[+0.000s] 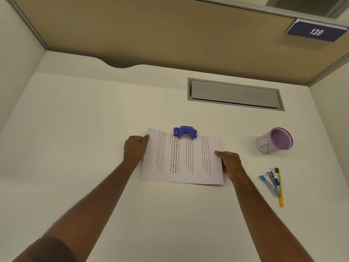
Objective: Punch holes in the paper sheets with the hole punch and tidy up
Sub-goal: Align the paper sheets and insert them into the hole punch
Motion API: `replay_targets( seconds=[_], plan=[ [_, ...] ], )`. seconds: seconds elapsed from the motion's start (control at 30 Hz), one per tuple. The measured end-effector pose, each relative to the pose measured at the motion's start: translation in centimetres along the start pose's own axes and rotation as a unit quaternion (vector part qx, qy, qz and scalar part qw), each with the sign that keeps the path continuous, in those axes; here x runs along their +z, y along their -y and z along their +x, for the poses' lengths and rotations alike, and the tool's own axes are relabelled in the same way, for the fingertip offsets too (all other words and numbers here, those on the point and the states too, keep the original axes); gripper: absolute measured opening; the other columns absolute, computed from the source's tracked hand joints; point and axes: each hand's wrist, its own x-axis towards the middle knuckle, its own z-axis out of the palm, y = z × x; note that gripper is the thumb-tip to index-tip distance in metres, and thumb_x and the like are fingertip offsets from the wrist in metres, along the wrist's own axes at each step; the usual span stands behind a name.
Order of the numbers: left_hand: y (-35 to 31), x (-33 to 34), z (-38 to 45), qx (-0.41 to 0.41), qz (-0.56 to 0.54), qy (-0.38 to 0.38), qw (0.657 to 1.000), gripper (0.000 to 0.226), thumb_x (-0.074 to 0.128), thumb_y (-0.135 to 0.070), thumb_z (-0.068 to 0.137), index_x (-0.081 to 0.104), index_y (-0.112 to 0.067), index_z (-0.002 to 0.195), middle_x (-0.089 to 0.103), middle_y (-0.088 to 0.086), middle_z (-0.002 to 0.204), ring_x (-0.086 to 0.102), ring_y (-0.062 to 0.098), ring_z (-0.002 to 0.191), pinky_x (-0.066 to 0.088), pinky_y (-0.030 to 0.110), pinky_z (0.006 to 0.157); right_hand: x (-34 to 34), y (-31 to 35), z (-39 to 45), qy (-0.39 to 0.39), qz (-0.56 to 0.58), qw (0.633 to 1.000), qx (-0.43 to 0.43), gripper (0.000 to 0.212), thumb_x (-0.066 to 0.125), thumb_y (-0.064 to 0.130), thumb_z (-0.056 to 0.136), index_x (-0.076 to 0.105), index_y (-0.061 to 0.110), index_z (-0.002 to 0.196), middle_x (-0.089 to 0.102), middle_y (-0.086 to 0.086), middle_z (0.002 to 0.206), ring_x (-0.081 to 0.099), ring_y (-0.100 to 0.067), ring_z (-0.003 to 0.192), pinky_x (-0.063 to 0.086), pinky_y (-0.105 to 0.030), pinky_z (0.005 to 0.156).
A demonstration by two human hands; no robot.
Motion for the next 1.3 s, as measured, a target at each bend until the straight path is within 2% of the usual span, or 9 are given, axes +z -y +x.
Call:
replay_targets(
  seconds=[0.07, 0.23, 0.37, 0.5, 0.57, 0.63, 0.73, 0.93, 1.3],
  plan=[
    [0.3, -0.7, 0.1, 0.002, -0.015, -0.008, 1.0, 0.053, 0.053, -0.04, 0.098, 0.059, 0.0, 0.063, 0.065, 0.014, 0.057, 0.066, 0.03, 0.051, 0.061, 0.043, 0.062, -0.1, 0.0, 0.2, 0.003, 0.008, 1.0, 0.009, 0.036, 0.068, 0.026, 0.093, 0.064, -0.004, 0.113, 0.072, -0.022, 0.108, 0.07, -0.042, 0.098, 0.057, -0.053, 0.092],
    [0.9, -2.5, 0.3, 0.046, -0.034, -0.042, 0.997, 0.035, 0.053, -0.041, 0.097, 0.068, -0.015, 0.08, 0.074, 0.001, 0.065, 0.072, 0.023, 0.057, 0.062, 0.046, 0.069, -1.0, -0.1, 0.2, -0.001, 0.032, 0.999, 0.015, 0.029, 0.064, 0.029, 0.094, 0.067, 0.0, 0.1, 0.074, -0.017, 0.092, 0.072, -0.031, 0.075, 0.06, -0.036, 0.063],
    [0.8, -3.0, 0.8, 0.161, 0.153, -0.107, 0.969, 0.024, 0.05, -0.034, 0.098, 0.067, -0.019, 0.089, 0.075, 0.0, 0.075, 0.069, 0.029, 0.07, 0.056, 0.039, 0.069, -0.5, -0.9, 0.1, -0.101, -0.035, 0.991, -0.08, 0.023, 0.059, 0.028, 0.094, 0.067, 0.007, 0.092, 0.074, -0.019, 0.093, 0.07, -0.031, 0.075, 0.061, -0.047, 0.077],
    [-1.5, -1.3, 1.0, 0.257, 0.211, -0.092, 0.939, 0.017, 0.055, -0.027, 0.098, 0.069, -0.02, 0.094, 0.075, -0.002, 0.081, 0.068, 0.029, 0.069, 0.051, 0.035, 0.064, 2.4, -3.0, -0.5, -0.18, -0.249, 0.857, -0.413, 0.029, 0.06, 0.031, 0.097, 0.064, 0.014, 0.12, 0.063, -0.008, 0.129, 0.057, -0.029, 0.123, 0.045, -0.042, 0.104],
    [-2.8, 0.0, 0.9, 0.299, 0.223, -0.075, 0.925, 0.016, 0.055, -0.028, 0.098, 0.068, -0.021, 0.094, 0.075, -0.003, 0.085, 0.069, 0.026, 0.072, 0.048, 0.032, 0.064, 3.9, -4.0, -0.2, -0.155, -0.35, 0.789, -0.48, 0.055, 0.058, 0.041, 0.098, 0.05, 0.011, 0.144, 0.043, -0.012, 0.155, 0.036, -0.029, 0.146, 0.03, -0.045, 0.119],
    [-4.3, 1.3, 0.8, 0.337, 0.216, -0.06, 0.914, 0.015, 0.055, -0.029, 0.098, 0.068, -0.022, 0.097, 0.075, -0.004, 0.094, 0.07, 0.023, 0.081, 0.05, 0.032, 0.068, 4.9, -4.5, 0.3, -0.12, -0.414, 0.763, -0.482, 0.072, 0.046, 0.053, 0.099, 0.028, 0.013, 0.156, 0.019, -0.01, 0.166, 0.014, -0.026, 0.155, 0.016, -0.048, 0.125],
    [-6.3, 3.4, 1.0, 0.363, 0.209, -0.022, 0.907, 0.023, 0.054, -0.032, 0.099, 0.067, -0.022, 0.113, 0.072, -0.004, 0.115, 0.066, 0.021, 0.103, 0.051, 0.035, 0.084, 5.7, -4.9, 1.2, -0.073, -0.461, 0.757, -0.458, 0.083, 0.03, 0.064, 0.099, 0.004, 0.015, 0.16, -0.001, -0.006, 0.169, -0.003, -0.023, 0.156, 0.011, -0.052, 0.125],
    [-9.6, 7.2, 2.3, 0.379, 0.2, 0.026, 0.903, 0.042, 0.061, -0.036, 0.098, 0.058, -0.017, 0.136, 0.057, 0.007, 0.146, 0.049, 0.025, 0.138, 0.032, 0.038, 0.117, 6.4, -5.7, 2.4, -0.052, -0.478, 0.762, -0.433, 0.086, 0.025, 0.069, 0.097, -0.001, 0.017, 0.16, -0.005, -0.005, 0.169, -0.005, -0.022, 0.156, 0.013, -0.053, 0.124],
    [-13.3, 11.7, 5.6, 0.345, 0.304, 0.086, 0.884, 0.067, 0.031, -0.058, 0.102, 0.034, -0.017, 0.154, 0.028, 0.011, 0.165, 0.019, 0.03, 0.155, 0.013, 0.052, 0.126, 6.6, -6.0, 2.5, -0.043, -0.463, 0.77, -0.436, 0.088, 0.027, 0.071, 0.096, -0.001, 0.018, 0.16, -0.004, -0.003, 0.169, -0.004, -0.022, 0.156, 0.01, -0.052, 0.125]
  ],
)
